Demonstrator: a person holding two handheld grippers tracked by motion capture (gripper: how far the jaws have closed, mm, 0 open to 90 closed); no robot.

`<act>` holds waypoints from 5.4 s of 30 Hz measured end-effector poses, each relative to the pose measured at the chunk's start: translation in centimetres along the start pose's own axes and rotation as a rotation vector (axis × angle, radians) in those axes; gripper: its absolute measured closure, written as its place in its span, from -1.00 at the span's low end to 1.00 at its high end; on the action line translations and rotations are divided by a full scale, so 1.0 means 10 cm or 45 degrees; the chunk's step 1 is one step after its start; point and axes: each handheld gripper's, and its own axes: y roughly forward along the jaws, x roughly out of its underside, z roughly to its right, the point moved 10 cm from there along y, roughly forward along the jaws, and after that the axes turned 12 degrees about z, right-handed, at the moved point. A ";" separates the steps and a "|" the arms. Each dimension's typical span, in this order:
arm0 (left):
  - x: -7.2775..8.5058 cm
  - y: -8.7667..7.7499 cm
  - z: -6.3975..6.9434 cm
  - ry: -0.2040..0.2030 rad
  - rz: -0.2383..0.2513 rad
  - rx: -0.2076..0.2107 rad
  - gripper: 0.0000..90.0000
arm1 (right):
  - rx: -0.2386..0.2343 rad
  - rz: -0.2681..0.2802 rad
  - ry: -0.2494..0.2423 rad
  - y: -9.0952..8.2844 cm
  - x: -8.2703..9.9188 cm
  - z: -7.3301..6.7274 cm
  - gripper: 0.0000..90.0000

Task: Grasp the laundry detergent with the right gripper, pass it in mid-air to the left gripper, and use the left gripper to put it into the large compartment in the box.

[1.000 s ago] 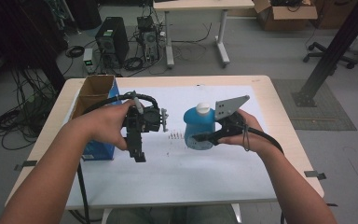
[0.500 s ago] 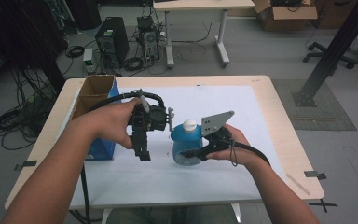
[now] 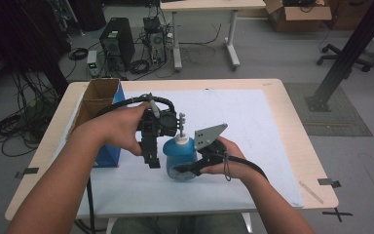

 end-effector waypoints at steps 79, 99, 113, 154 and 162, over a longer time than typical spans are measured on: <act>-0.09 0.04 -0.02 0.038 0.005 -0.058 -0.51 | 0.026 0.055 -0.002 0.36 -0.25 -0.03 0.01; -0.10 0.04 0.00 0.056 0.003 -0.061 -0.21 | 0.024 0.074 -0.009 0.38 -0.27 -0.04 0.01; -0.11 0.02 -0.01 0.076 -0.005 -0.114 -0.12 | 0.039 0.085 -0.018 0.36 -0.28 -0.04 0.01; -0.16 -0.14 -0.08 0.062 -0.030 -0.156 -0.12 | 0.087 0.178 0.049 0.18 -0.28 0.03 -0.82; -0.14 -0.16 -0.12 0.043 -0.031 -0.153 -0.12 | 0.052 0.182 0.065 0.08 -0.29 0.03 -0.98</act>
